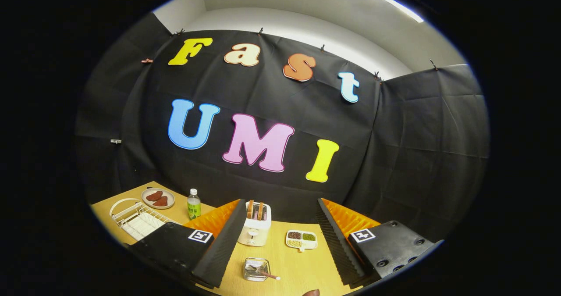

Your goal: Take the plate from the dish rack, then take the spoon from the basket and place it into the plate.

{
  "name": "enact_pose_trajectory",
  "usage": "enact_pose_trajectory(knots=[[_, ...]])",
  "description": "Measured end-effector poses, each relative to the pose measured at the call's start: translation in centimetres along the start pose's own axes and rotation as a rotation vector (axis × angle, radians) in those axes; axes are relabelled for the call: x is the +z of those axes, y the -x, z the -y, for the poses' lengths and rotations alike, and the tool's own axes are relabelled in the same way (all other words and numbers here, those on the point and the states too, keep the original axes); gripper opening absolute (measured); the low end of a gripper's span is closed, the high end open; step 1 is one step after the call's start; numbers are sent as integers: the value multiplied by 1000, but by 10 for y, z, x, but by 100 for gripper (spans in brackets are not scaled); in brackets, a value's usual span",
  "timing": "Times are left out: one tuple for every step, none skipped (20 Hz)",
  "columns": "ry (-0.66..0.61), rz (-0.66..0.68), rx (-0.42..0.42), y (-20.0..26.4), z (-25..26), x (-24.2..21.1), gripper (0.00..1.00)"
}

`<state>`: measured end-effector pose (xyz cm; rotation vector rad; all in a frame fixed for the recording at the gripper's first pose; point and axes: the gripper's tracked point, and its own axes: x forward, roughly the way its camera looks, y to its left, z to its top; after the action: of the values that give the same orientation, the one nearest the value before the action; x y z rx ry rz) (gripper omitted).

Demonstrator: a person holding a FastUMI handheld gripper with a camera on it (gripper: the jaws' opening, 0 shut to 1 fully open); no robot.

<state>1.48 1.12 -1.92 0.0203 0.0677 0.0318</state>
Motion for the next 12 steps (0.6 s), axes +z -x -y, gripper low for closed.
enact_pose_trajectory(knots=[[0,-12,13,-2,-6,-2,98],[-2,-25,27,-4,-11,-5,98],[-6,-37,43,-7,-19,-7,98],[-14,-51,62,-10,-28,-9,98],[-25,-71,87,-12,-38,-13,98],[-40,-93,117,-15,-50,-17,98],[-54,-115,144,-17,-63,-21,98],[-64,-135,167,-21,-73,-24,98],[-67,-154,184,-24,-83,-29,98],[-64,-170,198,-29,-92,-32,98],[-58,-187,211,-32,-101,-37,98],[-53,-207,224,-37,-110,-42,98]])
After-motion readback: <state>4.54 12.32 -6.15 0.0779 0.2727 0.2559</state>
